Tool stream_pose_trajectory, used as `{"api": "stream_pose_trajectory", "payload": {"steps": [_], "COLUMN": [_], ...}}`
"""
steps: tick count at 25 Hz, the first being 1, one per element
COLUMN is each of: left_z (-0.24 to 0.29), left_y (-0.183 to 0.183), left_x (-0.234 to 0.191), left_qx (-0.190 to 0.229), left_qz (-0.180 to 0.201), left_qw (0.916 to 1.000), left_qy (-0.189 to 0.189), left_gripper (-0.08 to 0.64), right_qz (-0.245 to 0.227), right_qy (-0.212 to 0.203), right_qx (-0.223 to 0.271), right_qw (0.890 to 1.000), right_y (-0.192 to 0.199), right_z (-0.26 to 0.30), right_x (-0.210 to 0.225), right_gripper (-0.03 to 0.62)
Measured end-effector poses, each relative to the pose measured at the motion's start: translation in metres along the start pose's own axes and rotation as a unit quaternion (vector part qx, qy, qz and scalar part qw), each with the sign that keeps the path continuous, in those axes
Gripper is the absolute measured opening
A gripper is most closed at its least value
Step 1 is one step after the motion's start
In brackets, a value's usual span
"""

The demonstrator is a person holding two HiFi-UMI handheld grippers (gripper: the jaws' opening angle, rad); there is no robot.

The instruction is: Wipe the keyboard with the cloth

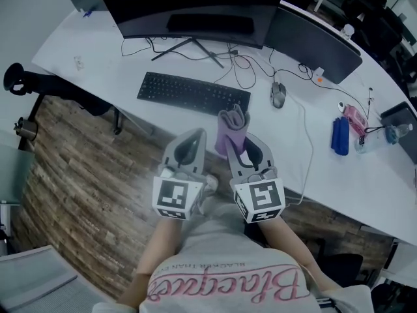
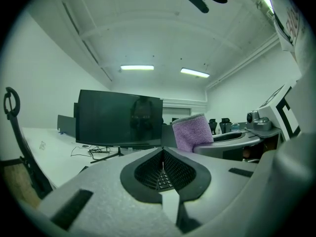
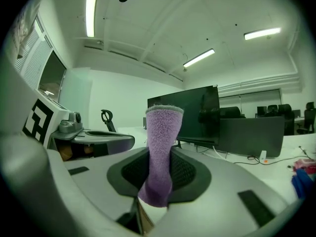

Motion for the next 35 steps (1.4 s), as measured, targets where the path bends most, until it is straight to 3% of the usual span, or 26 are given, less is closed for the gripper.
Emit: {"api": "stream_pose_trajectory", "payload": {"steps": [8,12,19,35], "left_z": [0.036,0.058,0.091,0.101], "left_y": [0.004,0.001,-0.006,0.013], "left_x": [-0.048,-0.063,-0.083,-0.141], "left_qx": [-0.012,-0.021,-0.027,-0.051], "left_qz": [-0.009,0.013,0.015,0.004], "left_qw": [0.9999,0.9996,0.9992,0.9986], "left_qy": [0.005,0.012,0.026,-0.012], "left_gripper": [0.005,0.005,0.005,0.005], "right_qz": [0.009,0.013,0.022,0.024], "right_qy": [0.0,0.003,0.008,-0.014], "right_qx": [-0.006,-0.017,-0.025,-0.055], "right_qw": [1.0,1.0,0.999,0.998], "right_y": [-0.001,-0.001,-0.003,0.013], "right_z": [0.056,0.082,0.111,0.155], "right_x": [0.008,0.016,0.03,0.019], "right_gripper": [0.083,0.084,0.083,0.084]}}
Point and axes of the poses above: the fingertips, and each gripper's own axes: z forward along the fingers, x to its right, y out of its underside, the point moved 4 cm from there along -z, backward along the fingers, and after that the axes turned 4 degrees about x, right-handed, at the moved point
